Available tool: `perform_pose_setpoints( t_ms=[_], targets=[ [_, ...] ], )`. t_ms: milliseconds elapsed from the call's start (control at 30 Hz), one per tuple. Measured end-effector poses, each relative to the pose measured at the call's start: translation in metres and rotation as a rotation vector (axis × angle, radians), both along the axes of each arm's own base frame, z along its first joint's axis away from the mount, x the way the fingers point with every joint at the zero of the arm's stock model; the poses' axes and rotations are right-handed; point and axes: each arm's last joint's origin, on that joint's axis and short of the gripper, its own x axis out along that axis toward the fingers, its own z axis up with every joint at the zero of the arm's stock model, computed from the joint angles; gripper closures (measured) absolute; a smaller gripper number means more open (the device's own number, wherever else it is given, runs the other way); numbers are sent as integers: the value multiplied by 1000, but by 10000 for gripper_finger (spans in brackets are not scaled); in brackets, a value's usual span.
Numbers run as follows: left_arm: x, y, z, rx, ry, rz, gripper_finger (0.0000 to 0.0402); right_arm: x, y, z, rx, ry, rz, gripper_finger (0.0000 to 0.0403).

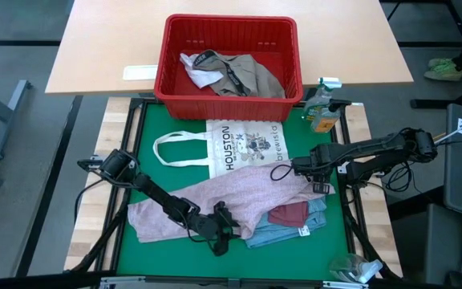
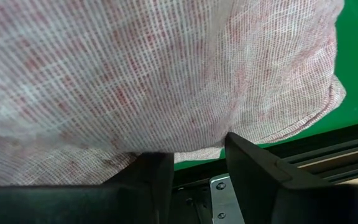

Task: Fold Laundry from Bin
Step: Fold the pink shirt from the red laundry basket

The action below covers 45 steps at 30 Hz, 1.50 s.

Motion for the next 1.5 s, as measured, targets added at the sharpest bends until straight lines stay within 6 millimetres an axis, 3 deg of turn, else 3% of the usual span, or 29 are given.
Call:
perform_pose_setpoints(
  t_ms=[567,700,867,967,1200,1500],
  targets=[
    [-3,-4,-33,190,68,-67,228,0,0,1,2,4,0,260],
    [-3,-5,-34,226,69,-75,268,3,1,10,24,1,-5,260],
    [-4,-10,-33,161,38,-71,352,12,1,27,27,-53,-5,260],
    [-2,-17,-28,61,15,-74,391,18,1,37,28,-96,-4,260],
    [14,-24,-3,-130,-40,-79,395,28,1,52,30,-176,-3,260],
    [27,-11,27,-222,-103,-133,399,35,2,59,34,-244,18,260]
  ],
)
